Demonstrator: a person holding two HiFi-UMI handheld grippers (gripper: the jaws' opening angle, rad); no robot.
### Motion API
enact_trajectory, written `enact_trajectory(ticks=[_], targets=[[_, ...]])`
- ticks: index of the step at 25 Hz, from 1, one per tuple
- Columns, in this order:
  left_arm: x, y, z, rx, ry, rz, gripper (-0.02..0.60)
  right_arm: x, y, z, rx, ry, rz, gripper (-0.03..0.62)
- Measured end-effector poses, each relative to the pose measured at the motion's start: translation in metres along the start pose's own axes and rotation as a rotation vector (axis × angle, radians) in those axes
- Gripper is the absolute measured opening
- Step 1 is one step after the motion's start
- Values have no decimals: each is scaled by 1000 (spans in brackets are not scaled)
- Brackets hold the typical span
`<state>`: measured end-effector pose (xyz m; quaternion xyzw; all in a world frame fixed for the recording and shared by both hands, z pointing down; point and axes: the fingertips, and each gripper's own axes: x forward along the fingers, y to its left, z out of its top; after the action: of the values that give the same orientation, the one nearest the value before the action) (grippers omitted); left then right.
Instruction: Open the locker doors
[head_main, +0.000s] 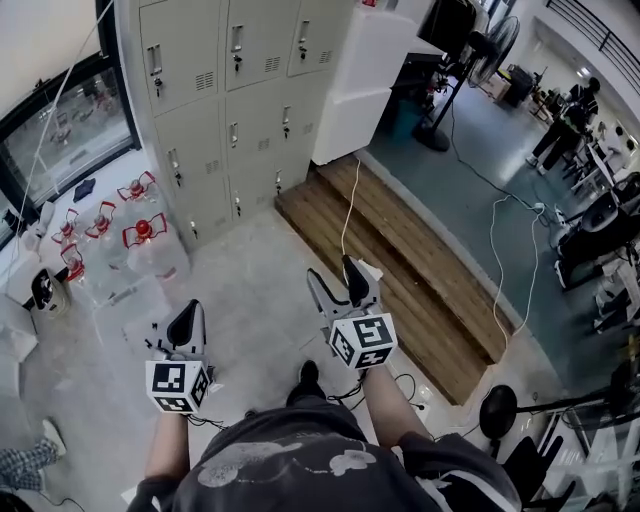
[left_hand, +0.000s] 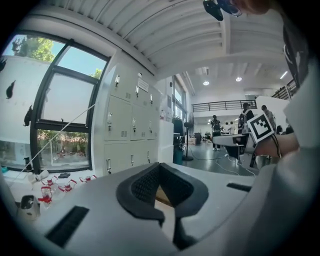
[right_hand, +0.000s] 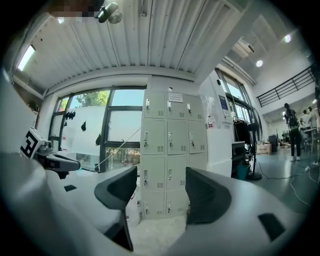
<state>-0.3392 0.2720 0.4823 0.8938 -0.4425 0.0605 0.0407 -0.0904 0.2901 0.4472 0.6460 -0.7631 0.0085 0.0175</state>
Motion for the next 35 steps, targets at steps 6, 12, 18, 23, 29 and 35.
enact_trajectory(ticks=[6,12,18,23,29,35], targets=[[81,-26,22,39,-2,30,9,32,-93,-11,71,35,0,308],[165,-75,37,52,-6,5,9,55,-184,-7,99,28,-9,308],[223,-117,47,71,-2,-27,9,79,-241,3,106,13,13,308],[260,-108,67,84,-30,-1,9,114,-256,9,106,-6,51,308],[321,-85,94,109,-68,-8,9,173,-280,27,103,-33,57,308],[408,-39,129,107,-144,12,9,255,-320,48,64,-70,52,308]])
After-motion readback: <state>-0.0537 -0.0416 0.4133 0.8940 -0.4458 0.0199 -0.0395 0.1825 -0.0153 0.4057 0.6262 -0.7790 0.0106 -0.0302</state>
